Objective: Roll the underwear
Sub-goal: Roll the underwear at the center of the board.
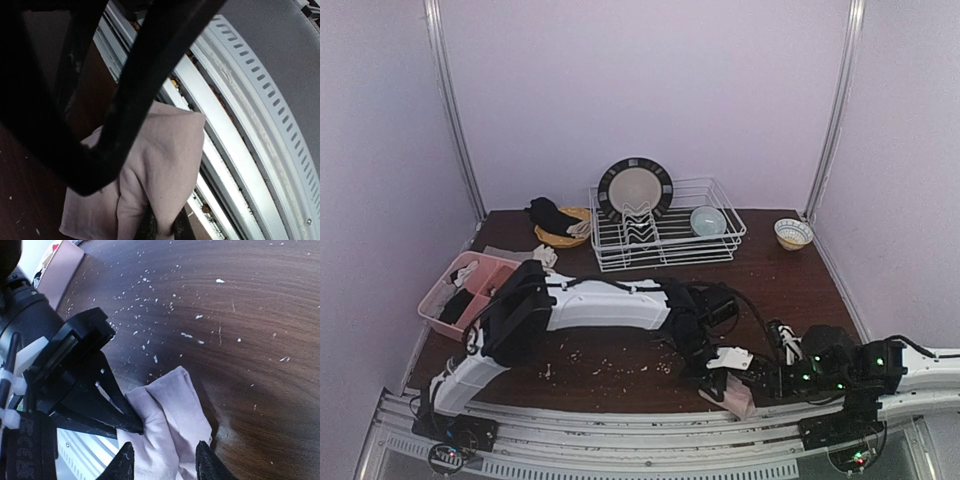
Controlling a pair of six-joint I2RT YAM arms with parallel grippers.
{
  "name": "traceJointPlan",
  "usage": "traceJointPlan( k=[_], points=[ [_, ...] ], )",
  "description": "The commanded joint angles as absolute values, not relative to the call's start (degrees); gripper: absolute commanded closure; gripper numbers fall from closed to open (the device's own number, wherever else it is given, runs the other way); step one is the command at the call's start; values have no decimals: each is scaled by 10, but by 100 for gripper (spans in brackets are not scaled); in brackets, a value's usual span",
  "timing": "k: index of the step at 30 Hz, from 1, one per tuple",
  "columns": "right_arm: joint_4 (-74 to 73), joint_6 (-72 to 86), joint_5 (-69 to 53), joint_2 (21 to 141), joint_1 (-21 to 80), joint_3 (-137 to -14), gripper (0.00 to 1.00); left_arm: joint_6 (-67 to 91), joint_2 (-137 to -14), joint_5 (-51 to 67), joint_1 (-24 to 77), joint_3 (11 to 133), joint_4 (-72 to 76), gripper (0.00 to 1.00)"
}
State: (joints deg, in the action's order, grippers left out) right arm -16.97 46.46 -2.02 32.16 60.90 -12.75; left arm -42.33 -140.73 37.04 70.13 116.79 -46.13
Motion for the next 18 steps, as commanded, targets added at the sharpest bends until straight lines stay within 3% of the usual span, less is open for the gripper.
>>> traceJointPlan(
  k=[1, 12, 18],
  points=[
    [-130, 451, -79, 318, 611, -111, 59, -382, -1472, 391, 704, 1233, -558, 100],
    [-83, 452, -125, 386, 618, -108, 50, -353, -1522, 382, 701, 1300, -588, 100],
    [-126, 481, -38, 311, 618, -103, 49, -332, -1491, 383, 688, 1243, -547, 100]
  ],
)
